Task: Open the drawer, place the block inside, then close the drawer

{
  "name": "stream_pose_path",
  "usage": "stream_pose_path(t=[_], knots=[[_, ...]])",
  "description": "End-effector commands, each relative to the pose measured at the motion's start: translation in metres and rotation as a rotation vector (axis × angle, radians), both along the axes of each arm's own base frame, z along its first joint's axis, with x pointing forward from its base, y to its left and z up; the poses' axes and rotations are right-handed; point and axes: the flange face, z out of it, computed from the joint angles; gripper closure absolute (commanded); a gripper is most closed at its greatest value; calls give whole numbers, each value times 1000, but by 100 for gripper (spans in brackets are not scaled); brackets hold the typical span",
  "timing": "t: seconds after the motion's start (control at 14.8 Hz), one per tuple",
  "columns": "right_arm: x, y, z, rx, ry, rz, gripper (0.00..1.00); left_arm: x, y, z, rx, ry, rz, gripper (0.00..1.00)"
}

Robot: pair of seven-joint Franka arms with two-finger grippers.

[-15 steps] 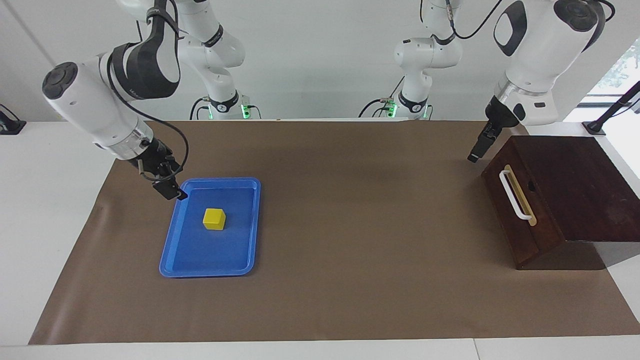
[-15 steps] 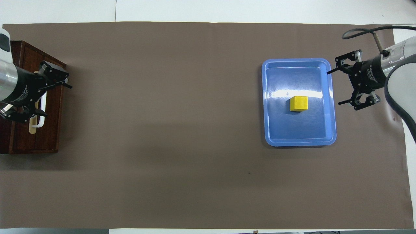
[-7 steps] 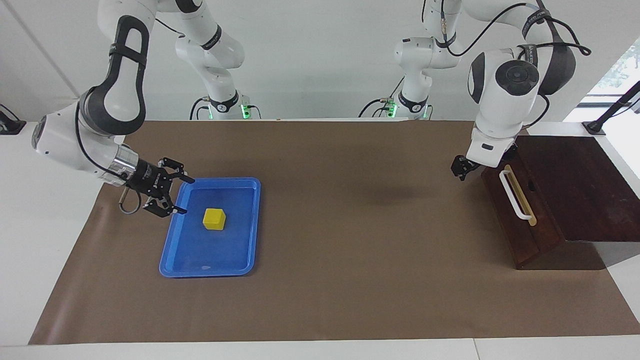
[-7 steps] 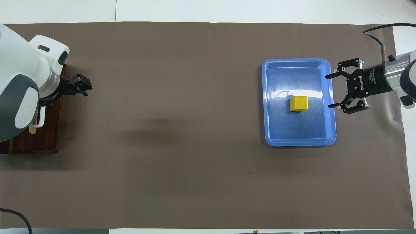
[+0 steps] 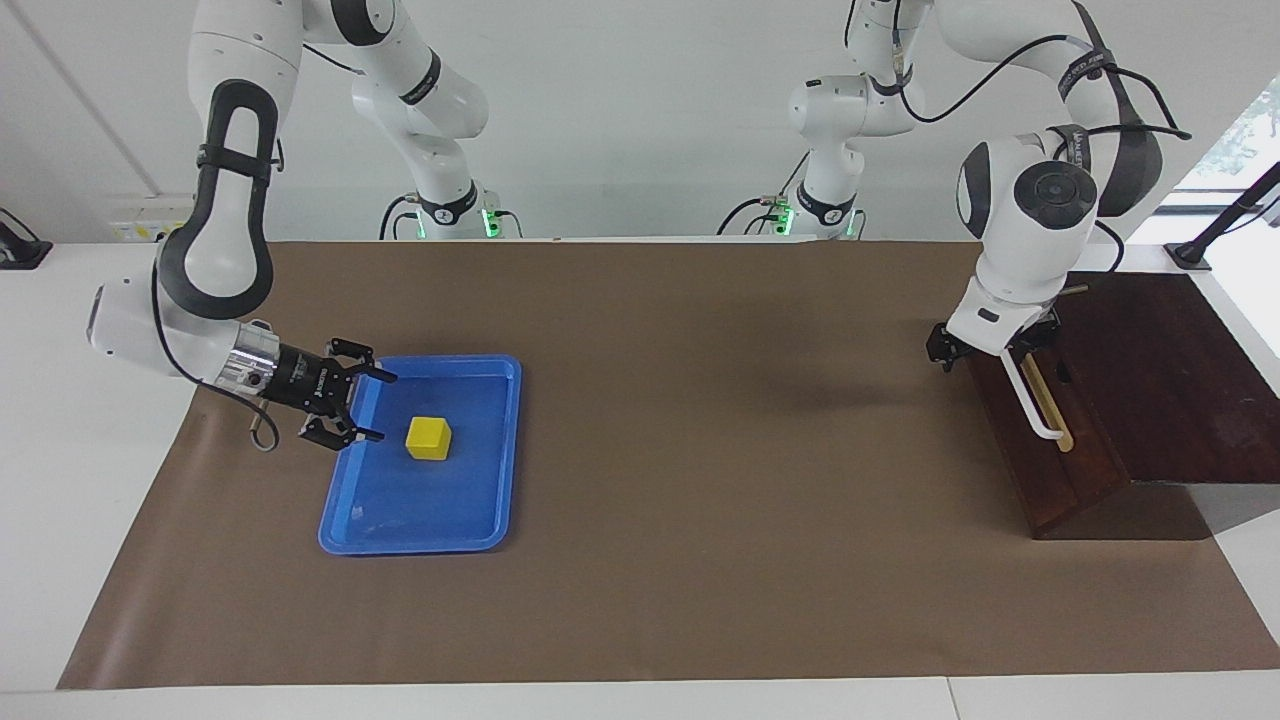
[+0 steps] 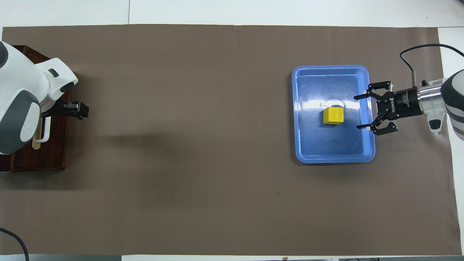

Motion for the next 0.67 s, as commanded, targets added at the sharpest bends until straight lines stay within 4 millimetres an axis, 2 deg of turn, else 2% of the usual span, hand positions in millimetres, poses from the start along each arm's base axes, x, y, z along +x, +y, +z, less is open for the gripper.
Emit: stream_pose_path(t=[0.0, 0.27, 0.4, 0.61], knots=[[-7, 2, -13, 33, -44, -10, 0, -2, 23, -24, -2, -55, -19, 0], [-12, 1, -44, 47, -72, -11, 0, 10, 25, -40, 31, -89, -64, 0], [-9, -2, -54, 38, -92, -19, 0, 15, 35, -47, 38, -97, -61, 0], [-3, 5, -57, 25, -120, -31, 0, 23, 30, -70, 66, -73, -95, 0]])
